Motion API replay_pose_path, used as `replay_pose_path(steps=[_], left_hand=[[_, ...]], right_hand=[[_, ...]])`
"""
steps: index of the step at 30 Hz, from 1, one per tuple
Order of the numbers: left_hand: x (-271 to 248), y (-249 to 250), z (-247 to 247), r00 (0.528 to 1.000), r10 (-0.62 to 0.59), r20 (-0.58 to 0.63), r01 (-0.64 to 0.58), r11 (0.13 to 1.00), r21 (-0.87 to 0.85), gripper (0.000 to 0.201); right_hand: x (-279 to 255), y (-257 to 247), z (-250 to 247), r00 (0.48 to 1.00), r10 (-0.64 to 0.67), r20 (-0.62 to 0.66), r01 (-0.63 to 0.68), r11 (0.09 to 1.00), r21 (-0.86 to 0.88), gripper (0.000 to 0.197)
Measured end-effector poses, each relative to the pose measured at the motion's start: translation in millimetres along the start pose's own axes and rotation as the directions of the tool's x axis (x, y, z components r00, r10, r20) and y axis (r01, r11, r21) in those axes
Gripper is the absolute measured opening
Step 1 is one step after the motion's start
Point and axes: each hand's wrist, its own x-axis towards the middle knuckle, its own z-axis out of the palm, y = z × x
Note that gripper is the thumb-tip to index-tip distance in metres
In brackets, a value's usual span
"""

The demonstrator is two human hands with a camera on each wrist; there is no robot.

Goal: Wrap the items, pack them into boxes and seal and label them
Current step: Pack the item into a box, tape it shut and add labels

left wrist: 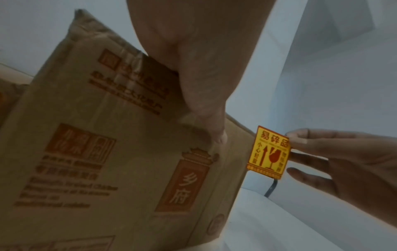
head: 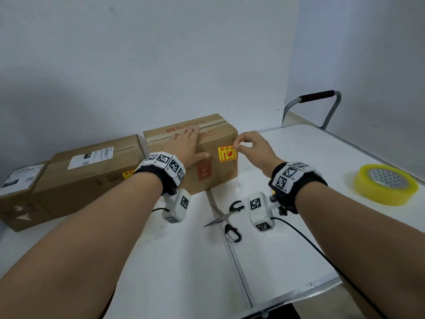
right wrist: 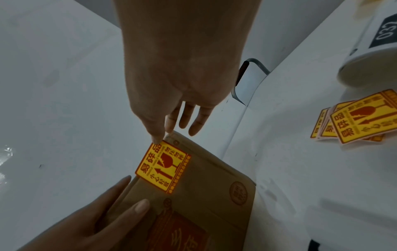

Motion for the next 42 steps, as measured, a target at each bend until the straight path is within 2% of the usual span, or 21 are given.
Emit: replay_pose_path(steps=[6, 9, 15, 17, 18, 20, 21, 22, 24, 27, 31, 36, 42], left_hand=[[6.4, -19.0, -14.1, 0.993, 0.095, 0.065, -0.085, 0.986, -0.14, 0.077], [4.1, -36.0, -14.1, 0.989, 0.14, 0.052, -0.126, 0.968, -0.216, 0.075], [5.7, -37.5, -8.7, 0.986, 0.165, -0.013, -0.165, 0.98, -0.116, 0.077], [0.0, -32.1, -4.8, 0.979, 0.172, -0.108, -0.189, 0.966, -0.175, 0.074], [-3.8, -27.5, -3.2, 0.963, 0.178, -0.204, -0.226, 0.943, -0.244, 0.067], [-10.9, -14.2, -2.9, 0.894, 0.14, -0.425, -0.308, 0.882, -0.358, 0.041], [-13.1, -6.9, -3.7, 0.869, 0.106, -0.482, -0.323, 0.861, -0.393, 0.028], [-15.0, 0.3, -3.7, 0.862, 0.078, -0.502, -0.323, 0.847, -0.423, 0.019], [-15.8, 11.5, 0.7, 0.87, 0.054, -0.49, -0.301, 0.846, -0.44, 0.015], [-15.3, 20.7, 10.8, 0.895, 0.034, -0.445, -0.235, 0.883, -0.406, 0.017], [-14.8, 27.7, 16.0, 0.889, 0.018, -0.458, -0.16, 0.949, -0.273, 0.02], [-14.6, 35.4, 16.4, 0.889, 0.006, -0.459, -0.118, 0.969, -0.216, 0.021], [-10.0, 40.7, 18.3, 0.885, 0.025, -0.466, -0.091, 0.989, -0.12, 0.025]], right_hand=[[6.6, 0.7, 13.1, 0.999, -0.003, 0.033, 0.002, 1.0, 0.018, 0.013], [6.4, 5.8, 20.8, 0.998, -0.014, 0.054, 0.011, 0.998, 0.06, 0.015], [9.3, 16.8, 25.5, 0.999, 0.042, 0.032, -0.046, 0.99, 0.137, 0.01], [12.9, 17.7, 24.7, 0.999, 0.047, 0.008, -0.047, 0.988, 0.15, 0.008], [14.7, 17.3, 24.5, 0.999, 0.043, 0.002, -0.043, 0.987, 0.155, 0.009], [17.2, 15.9, 24.2, 0.999, 0.037, 0.003, -0.037, 0.985, 0.166, 0.01], [18.1, 15.4, 24.1, 0.999, 0.033, 0.003, -0.033, 0.985, 0.171, 0.01], [18.8, 15.1, 24.2, 1.0, 0.03, 0.003, -0.03, 0.984, 0.173, 0.009], [20.1, 16.2, 23.9, 1.0, 0.026, 0.004, -0.026, 0.985, 0.168, 0.007], [21.1, 19.3, 22.1, 1.0, 0.018, 0.013, -0.019, 0.989, 0.149, 0.003], [21.2, 19.4, 20.2, 1.0, 0.023, 0.013, -0.025, 0.99, 0.141, 0.002], [22.6, 18.6, 19.2, 1.0, 0.009, -0.022, -0.007, 0.994, 0.11, 0.001], [23.1, 21.1, 23.7, 0.99, -0.074, -0.123, 0.076, 0.997, 0.005, 0.002]])
